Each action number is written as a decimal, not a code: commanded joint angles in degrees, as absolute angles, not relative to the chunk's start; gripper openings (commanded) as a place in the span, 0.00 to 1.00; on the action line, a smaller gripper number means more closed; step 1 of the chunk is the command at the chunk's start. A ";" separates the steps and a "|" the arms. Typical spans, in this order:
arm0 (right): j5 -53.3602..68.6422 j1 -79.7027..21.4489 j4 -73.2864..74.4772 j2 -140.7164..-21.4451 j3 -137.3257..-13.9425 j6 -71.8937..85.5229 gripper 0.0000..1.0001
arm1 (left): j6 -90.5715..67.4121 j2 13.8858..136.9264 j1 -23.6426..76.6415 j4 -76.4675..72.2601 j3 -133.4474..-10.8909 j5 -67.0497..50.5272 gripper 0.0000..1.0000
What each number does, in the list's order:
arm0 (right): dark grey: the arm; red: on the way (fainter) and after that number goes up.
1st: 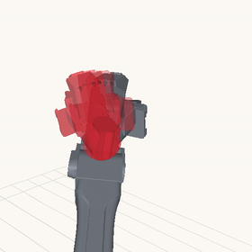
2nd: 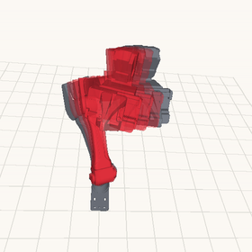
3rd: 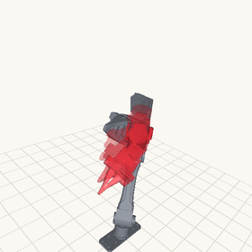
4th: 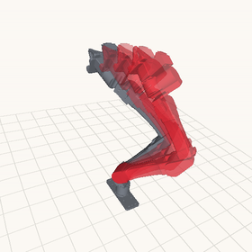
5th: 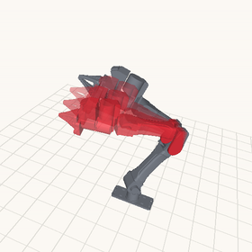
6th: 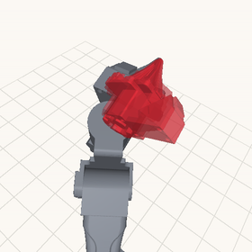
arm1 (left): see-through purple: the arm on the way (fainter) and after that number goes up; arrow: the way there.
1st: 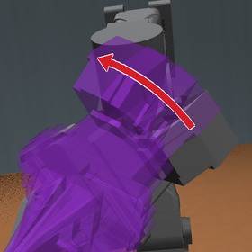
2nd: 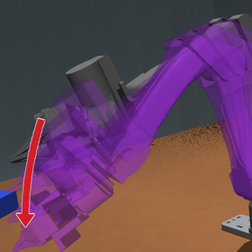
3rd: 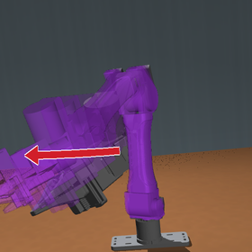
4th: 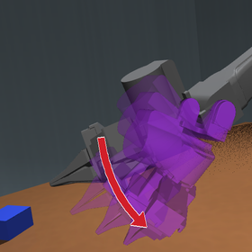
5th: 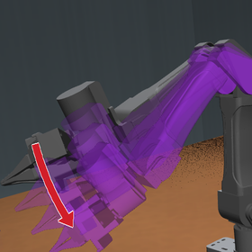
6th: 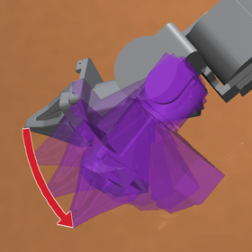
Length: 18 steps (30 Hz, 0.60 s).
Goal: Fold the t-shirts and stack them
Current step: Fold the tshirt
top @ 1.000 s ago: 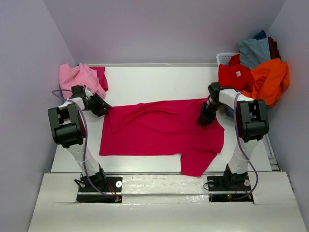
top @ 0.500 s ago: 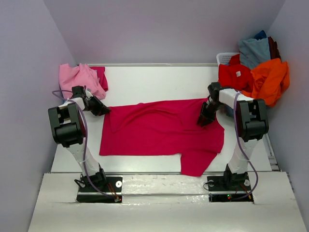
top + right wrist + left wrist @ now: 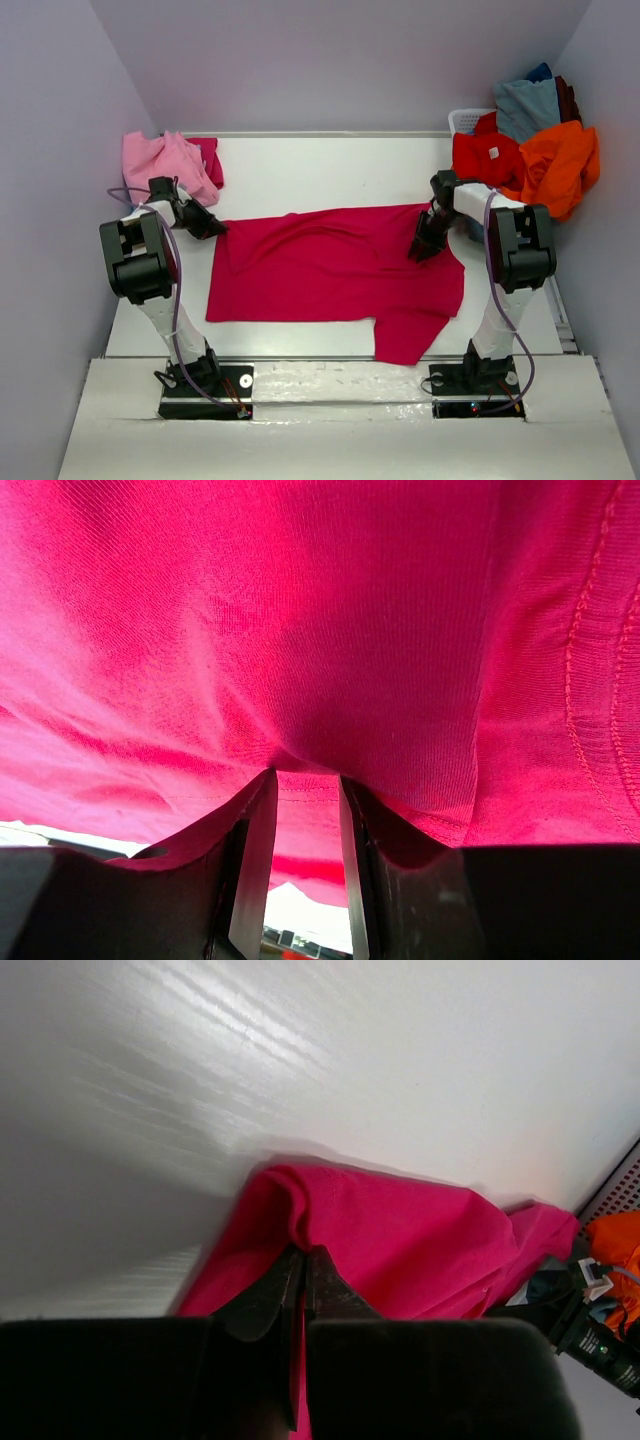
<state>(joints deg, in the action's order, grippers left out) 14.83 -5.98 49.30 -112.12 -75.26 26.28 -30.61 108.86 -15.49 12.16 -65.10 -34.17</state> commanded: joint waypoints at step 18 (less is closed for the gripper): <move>10.81 -6.15 48.08 -114.87 -71.81 24.43 0.36 | -35.77 114.52 -15.38 11.08 -76.72 -33.93 0.06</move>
<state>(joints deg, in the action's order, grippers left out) 14.83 -5.96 49.28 -112.12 -75.18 26.09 -34.44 114.17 -15.46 12.38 -73.63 -33.58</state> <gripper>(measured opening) 0.364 0.112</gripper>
